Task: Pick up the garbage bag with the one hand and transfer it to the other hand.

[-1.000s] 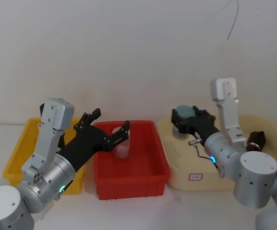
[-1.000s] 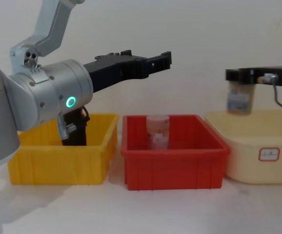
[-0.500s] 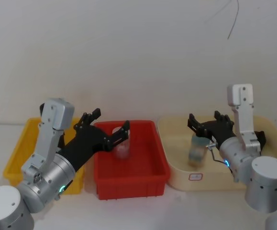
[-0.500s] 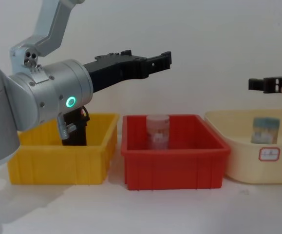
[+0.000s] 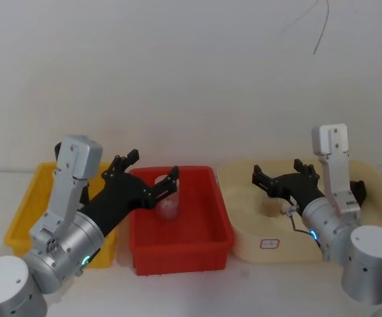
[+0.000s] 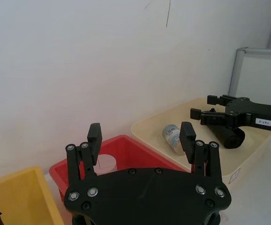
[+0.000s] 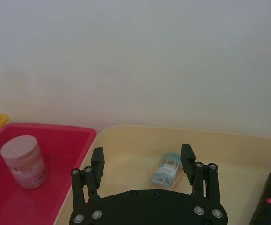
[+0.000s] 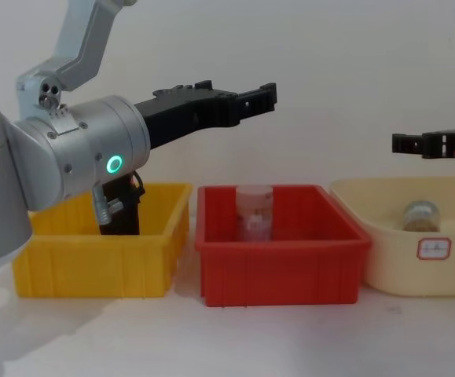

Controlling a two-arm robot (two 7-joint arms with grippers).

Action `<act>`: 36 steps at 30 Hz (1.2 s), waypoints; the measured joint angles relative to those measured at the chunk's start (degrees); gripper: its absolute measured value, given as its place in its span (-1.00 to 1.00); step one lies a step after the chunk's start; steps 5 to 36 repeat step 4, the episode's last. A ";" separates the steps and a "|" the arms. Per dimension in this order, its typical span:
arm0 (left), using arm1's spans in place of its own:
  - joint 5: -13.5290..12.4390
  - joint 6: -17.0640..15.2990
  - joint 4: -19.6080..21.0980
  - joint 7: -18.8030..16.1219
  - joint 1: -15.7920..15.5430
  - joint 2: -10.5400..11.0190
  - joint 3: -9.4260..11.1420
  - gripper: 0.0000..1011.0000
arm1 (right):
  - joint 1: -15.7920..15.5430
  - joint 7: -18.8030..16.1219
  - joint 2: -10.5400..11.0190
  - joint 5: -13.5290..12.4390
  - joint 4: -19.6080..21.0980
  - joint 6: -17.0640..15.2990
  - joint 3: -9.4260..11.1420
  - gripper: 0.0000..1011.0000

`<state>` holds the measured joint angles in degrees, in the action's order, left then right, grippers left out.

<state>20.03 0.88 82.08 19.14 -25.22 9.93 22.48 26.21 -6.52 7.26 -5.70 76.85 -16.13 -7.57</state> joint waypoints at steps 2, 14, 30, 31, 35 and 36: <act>0.00 0.00 0.00 0.00 0.00 0.00 0.00 0.98 | -0.27 -0.25 0.01 -0.02 0.41 -0.01 -0.05 0.98; 0.00 0.00 0.00 0.00 0.00 0.00 0.00 0.98 | -0.61 -0.54 0.02 -0.06 0.89 -0.03 -0.09 0.98; 0.00 0.00 0.00 0.00 0.00 0.00 0.00 0.98 | -0.61 -0.54 0.02 -0.06 0.89 -0.03 -0.09 0.98; 0.00 0.00 0.00 0.00 0.00 0.00 0.00 0.98 | -0.61 -0.54 0.02 -0.06 0.89 -0.03 -0.09 0.98; 0.00 0.00 0.00 0.00 0.00 0.00 0.00 0.98 | -0.61 -0.54 0.02 -0.06 0.89 -0.03 -0.09 0.98; 0.00 0.00 0.00 0.00 0.00 0.00 0.00 0.98 | -0.61 -0.54 0.02 -0.06 0.89 -0.03 -0.09 0.98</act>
